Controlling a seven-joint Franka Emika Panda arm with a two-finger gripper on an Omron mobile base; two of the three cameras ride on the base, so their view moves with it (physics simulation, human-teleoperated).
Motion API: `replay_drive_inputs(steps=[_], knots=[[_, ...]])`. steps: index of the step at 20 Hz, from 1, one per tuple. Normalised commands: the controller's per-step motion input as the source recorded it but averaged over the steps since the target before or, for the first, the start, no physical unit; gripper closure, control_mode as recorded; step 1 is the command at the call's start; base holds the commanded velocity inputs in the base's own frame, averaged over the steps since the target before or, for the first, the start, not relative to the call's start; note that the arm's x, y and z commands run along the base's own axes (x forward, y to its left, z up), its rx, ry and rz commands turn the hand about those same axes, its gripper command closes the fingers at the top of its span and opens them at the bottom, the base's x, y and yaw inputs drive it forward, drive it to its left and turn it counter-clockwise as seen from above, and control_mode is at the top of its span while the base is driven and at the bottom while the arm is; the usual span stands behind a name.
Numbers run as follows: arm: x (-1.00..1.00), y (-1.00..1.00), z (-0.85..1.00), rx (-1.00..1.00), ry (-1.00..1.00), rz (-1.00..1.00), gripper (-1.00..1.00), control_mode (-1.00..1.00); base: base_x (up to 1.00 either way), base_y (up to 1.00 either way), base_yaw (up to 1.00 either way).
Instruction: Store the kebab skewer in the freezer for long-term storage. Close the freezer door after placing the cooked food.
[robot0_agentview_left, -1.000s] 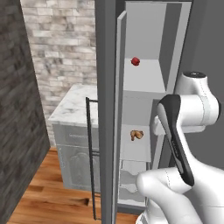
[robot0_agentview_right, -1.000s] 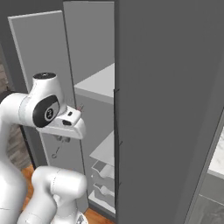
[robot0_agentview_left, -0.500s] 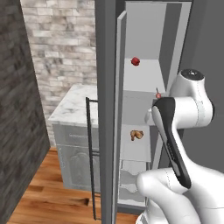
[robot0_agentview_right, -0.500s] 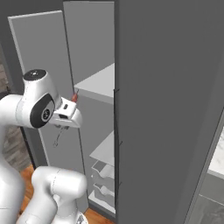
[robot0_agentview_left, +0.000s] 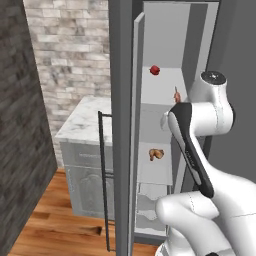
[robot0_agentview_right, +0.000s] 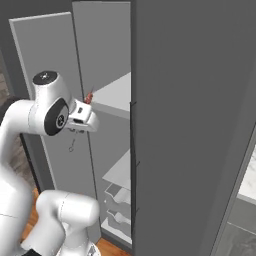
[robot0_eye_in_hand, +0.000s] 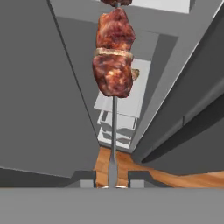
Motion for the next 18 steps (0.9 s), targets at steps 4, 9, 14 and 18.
replay_drive_inputs(steps=[4,9,14,18], knots=[[0.41,0.0,0.24,0.0,0.0,-0.02,1.0,-1.0,0.0,0.0,0.0],[0.44,0.0,0.12,0.0,0.0,-0.1,1.0,-1.0,0.0,0.0,0.0],[0.39,-0.05,0.11,0.0,0.0,-0.09,1.0,-1.0,0.0,0.0,0.0],[0.46,-0.09,0.02,0.0,0.0,-0.05,1.0,-1.0,0.0,0.0,0.0]])
